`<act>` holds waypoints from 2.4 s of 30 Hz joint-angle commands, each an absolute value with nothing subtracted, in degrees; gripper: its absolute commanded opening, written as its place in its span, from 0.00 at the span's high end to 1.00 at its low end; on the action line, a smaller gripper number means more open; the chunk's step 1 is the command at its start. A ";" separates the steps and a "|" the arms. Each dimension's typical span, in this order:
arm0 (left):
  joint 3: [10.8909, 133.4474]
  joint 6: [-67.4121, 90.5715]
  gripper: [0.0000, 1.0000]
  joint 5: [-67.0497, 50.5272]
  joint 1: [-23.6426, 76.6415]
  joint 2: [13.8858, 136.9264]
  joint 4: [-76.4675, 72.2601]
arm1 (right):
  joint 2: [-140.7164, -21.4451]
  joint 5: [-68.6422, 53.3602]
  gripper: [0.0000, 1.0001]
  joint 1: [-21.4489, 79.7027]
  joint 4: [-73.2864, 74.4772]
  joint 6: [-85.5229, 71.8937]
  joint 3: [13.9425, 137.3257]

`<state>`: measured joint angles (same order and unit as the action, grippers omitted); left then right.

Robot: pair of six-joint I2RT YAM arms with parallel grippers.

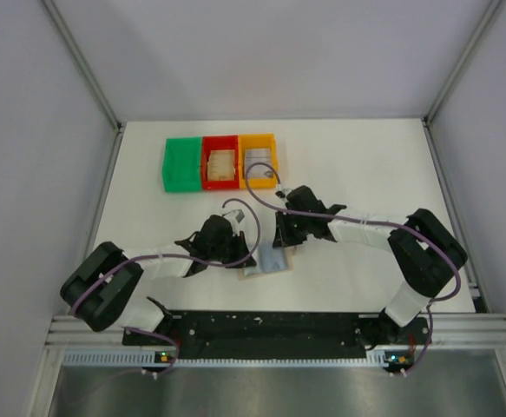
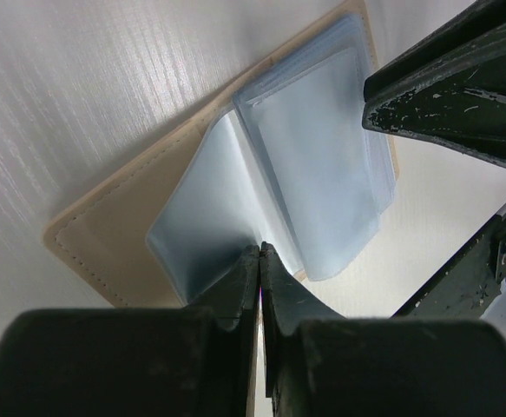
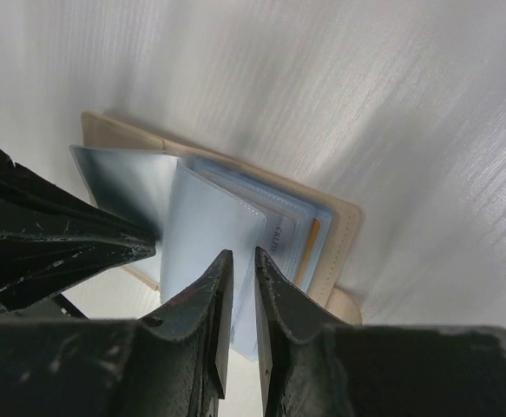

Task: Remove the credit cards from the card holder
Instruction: Remove the credit card from the card holder.

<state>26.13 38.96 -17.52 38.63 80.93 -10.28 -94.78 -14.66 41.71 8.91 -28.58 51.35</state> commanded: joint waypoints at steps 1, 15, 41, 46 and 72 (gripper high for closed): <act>26.02 37.62 0.94 -16.96 38.76 82.35 -7.47 | -94.75 -16.08 0.85 42.71 6.42 -28.74 51.50; 24.96 39.81 0.84 -16.35 38.85 78.50 -8.96 | -97.03 -22.32 0.83 43.42 1.85 -31.46 51.06; 18.46 49.22 0.23 1.58 36.39 33.23 6.94 | -104.24 -26.89 0.70 48.96 3.34 -30.50 62.75; 18.19 49.66 0.23 0.36 36.39 32.61 5.28 | -103.63 -25.93 0.64 48.87 5.18 -28.83 63.63; 24.78 59.06 0.27 -20.83 36.56 71.18 -22.49 | -87.72 -21.36 0.65 38.32 2.90 -35.24 45.00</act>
<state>22.52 56.95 -17.37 36.53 66.94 -13.58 -90.78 -23.42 38.46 6.39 -32.71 46.46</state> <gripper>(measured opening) 0.734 0.356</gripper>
